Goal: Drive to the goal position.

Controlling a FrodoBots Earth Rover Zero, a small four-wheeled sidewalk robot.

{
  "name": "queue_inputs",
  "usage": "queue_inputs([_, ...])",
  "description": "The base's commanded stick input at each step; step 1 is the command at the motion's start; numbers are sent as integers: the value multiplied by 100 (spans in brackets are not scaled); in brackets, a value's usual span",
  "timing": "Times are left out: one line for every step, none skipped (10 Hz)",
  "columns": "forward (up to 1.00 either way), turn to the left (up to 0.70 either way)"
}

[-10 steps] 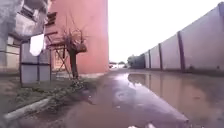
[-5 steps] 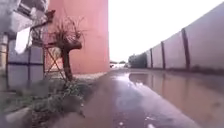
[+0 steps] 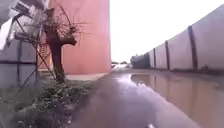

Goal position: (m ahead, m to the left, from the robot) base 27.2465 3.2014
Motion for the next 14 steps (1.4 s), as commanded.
queue_inputs([100,0])
queue_inputs([100,0])
queue_inputs([100,0])
queue_inputs([100,0])
queue_inputs([100,0])
queue_inputs([100,0])
queue_inputs([100,0])
queue_inputs([100,0])
queue_inputs([100,0])
queue_inputs([100,0])
queue_inputs([100,0])
queue_inputs([100,0])
queue_inputs([100,0])
queue_inputs([100,0])
